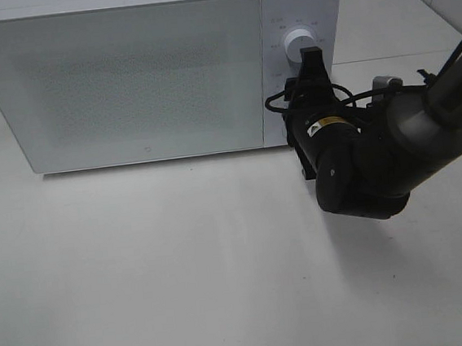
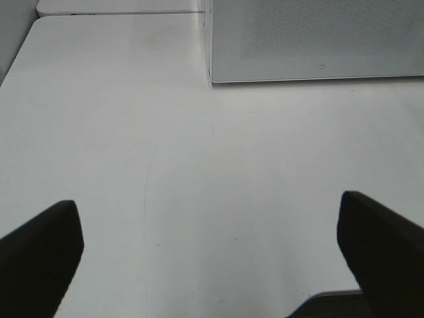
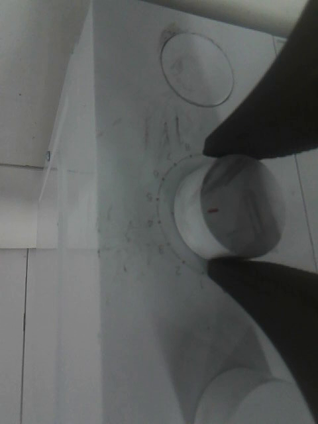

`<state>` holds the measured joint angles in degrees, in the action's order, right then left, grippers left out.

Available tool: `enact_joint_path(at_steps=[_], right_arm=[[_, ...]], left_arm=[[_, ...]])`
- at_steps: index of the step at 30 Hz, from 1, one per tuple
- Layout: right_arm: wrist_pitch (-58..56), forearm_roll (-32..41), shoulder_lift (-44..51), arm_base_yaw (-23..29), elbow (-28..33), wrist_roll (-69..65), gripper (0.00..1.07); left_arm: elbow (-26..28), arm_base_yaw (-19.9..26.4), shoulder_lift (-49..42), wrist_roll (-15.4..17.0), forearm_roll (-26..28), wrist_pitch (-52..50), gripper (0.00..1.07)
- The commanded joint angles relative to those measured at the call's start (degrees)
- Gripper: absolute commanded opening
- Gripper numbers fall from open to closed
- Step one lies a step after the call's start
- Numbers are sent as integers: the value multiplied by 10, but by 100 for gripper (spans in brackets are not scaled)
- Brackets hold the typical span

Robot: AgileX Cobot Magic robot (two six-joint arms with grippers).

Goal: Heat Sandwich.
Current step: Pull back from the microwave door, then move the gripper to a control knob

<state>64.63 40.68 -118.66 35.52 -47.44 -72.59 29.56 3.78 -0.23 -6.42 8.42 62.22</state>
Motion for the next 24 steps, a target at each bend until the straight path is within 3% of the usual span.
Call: enact_joint_path(at_steps=[1,24], right_arm=[[111,-70,11,1,-23,-102,11],[108,-74,11,1,-23,-113,17]], left_arm=[[1,2,-13,-1,0,-5,98],[1,2,-13,-1,0,-5,98]])
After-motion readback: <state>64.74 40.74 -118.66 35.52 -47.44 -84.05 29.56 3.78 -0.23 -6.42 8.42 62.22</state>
